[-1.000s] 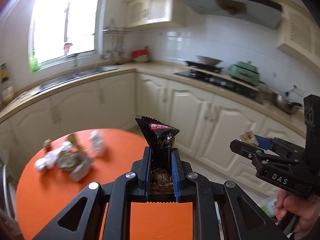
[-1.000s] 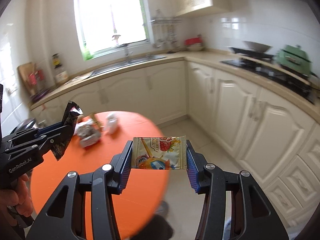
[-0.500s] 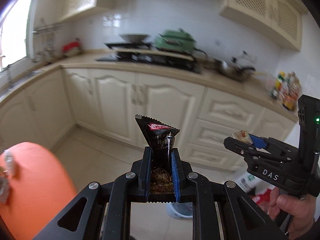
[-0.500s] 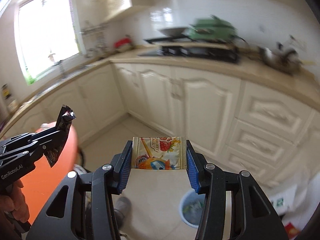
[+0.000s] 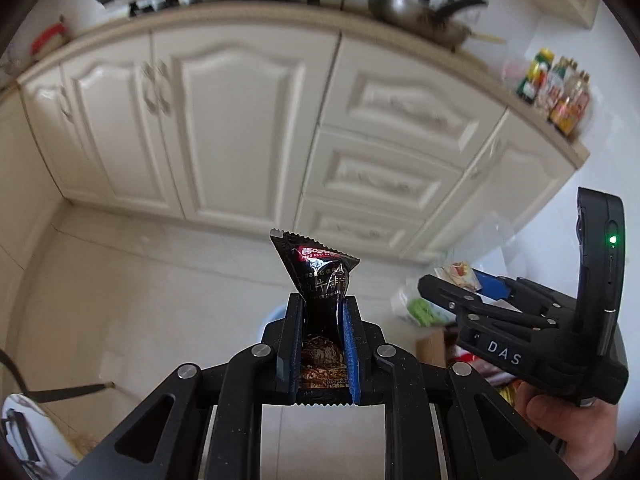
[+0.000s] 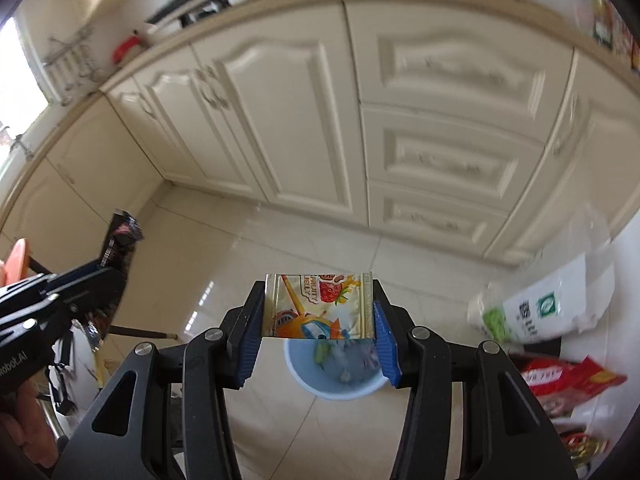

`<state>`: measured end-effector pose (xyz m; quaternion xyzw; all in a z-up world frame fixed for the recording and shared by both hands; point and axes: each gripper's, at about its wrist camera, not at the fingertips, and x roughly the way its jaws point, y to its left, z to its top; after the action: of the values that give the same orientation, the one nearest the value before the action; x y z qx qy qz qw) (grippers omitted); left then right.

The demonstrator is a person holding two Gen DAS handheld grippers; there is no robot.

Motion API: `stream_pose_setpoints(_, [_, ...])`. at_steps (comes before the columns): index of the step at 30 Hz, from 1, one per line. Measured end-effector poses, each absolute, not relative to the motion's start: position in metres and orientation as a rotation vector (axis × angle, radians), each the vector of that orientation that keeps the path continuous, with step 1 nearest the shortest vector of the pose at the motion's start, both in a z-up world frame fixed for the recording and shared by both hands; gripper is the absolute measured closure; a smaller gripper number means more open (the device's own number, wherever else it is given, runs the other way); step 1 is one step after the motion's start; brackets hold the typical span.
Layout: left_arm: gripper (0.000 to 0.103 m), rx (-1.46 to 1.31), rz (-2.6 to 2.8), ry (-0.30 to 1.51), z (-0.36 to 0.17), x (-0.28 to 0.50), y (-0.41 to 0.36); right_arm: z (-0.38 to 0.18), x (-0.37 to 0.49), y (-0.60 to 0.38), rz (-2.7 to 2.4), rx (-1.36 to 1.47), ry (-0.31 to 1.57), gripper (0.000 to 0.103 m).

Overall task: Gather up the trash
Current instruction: 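Carry the dark wrapper and printed packet with both tools to the blue bin, then open both tools over the blue bin to drop the wrappers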

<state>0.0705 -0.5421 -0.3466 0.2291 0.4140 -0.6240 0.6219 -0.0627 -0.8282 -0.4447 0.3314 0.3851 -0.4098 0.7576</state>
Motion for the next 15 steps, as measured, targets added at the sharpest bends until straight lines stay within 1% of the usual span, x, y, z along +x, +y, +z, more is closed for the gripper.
stream_pose_setpoints(3, [0.089,0.566,-1.447,1.019,-0.374,0.070,-0.574,-0.473,-0.067,-0.837,-0.888,0.771,0.871,0.054])
stream_pose_setpoints(7, [0.089,0.603,-1.447,1.086,-0.397,0.070,-0.617,-0.505,-0.067,-0.847,-0.876,0.827,0.907,0.054])
stream_pose_setpoints(15, [0.088,0.672,-1.414,1.204,-0.456,0.063,-0.696,-0.546,-0.061,-0.863,-0.858,0.882,0.959,0.054])
